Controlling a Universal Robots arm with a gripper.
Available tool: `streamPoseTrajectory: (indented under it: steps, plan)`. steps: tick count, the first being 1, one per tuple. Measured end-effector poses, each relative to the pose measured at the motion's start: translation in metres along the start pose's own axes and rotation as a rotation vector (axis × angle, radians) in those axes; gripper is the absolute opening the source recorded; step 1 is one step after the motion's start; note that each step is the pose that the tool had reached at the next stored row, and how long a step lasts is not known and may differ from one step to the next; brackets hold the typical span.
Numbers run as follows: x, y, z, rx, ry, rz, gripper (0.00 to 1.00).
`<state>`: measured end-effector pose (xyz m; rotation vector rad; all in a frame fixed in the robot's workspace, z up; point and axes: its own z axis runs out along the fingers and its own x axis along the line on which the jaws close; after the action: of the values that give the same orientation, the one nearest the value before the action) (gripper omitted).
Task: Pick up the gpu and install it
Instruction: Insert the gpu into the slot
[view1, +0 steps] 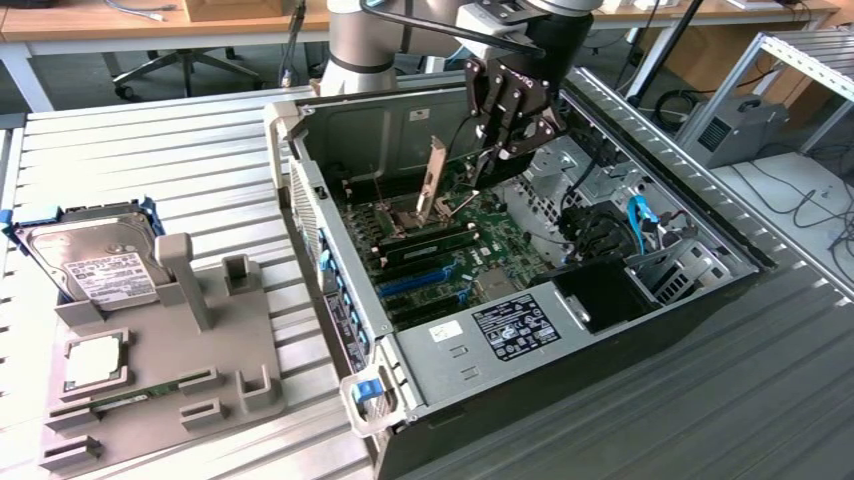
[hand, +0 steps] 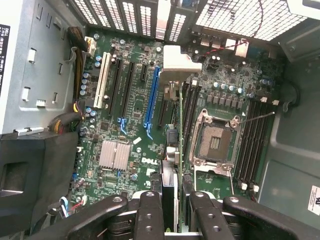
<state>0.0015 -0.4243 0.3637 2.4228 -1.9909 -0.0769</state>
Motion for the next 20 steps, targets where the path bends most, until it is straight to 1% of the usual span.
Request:
streamPoseTrajectory:
  steps: [20]
  plan:
    - [0.009, 0.0017, 0.0011, 0.0001, -0.0001, 0.0, 0.26]
